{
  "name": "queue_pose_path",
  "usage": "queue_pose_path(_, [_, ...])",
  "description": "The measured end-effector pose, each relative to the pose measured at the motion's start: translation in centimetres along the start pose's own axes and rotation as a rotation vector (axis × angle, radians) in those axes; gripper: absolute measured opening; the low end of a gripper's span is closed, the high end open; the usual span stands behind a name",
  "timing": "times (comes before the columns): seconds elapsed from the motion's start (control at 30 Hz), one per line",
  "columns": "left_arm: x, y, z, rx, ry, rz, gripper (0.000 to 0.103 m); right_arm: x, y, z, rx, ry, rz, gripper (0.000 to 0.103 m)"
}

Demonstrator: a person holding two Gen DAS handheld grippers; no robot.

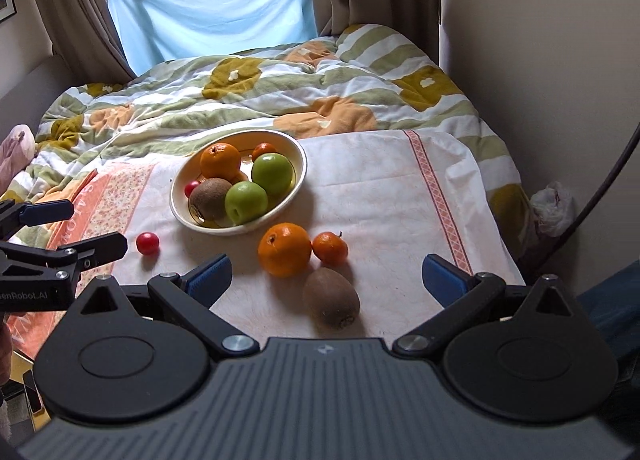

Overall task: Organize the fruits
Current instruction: 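Lift both tools away from the bowl toward the remaining fruits, then grasp a large orange with the left tool while the right tool grasps a kiwi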

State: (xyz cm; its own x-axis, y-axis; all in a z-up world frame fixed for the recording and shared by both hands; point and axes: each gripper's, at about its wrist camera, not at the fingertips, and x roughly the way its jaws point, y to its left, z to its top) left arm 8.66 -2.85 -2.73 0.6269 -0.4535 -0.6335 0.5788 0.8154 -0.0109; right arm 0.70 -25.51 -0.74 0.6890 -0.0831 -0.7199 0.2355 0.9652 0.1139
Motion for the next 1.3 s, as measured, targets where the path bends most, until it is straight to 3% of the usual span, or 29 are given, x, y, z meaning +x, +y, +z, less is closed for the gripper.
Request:
queue_pose_path(0.2, [2.5,-1.9,-0.3,-0.007,0.03,-0.053,0.1,-0.1,-2.0,-1.4,0.046,0.01,-0.007,0.103])
queue_pose_path(0.5, [8.9,-4.8,-0.2,-0.024,0.122,-0.073,0.099,4.6,-4.4,-2.9,0.011,0.087,-0.001,0.103])
queue_pose_path(0.93, [16.6,-6.2,-0.1,-0.055,0.229,-0.093,0.087,10.3,-4.1,-3.9,-0.105,0.13,0.128,0.103])
queue_pose_path(1.07, [17.5,-6.0,-0.4,-0.076,0.25,-0.107,0.084,11.7,-4.2,-3.9,-0.107,0.162,0.163,0.094])
queue_pose_path(1.23, [18.0,-5.7,-0.3,-0.094,0.254,-0.131,0.083,12.6,-4.1,-3.7,-0.111,0.173,0.184,0.091])
queue_pose_path(1.3, [18.4,-5.7,-0.3,-0.093,0.265,-0.138,0.075,12.8,-4.0,-3.6,-0.118,0.175,0.195,0.088])
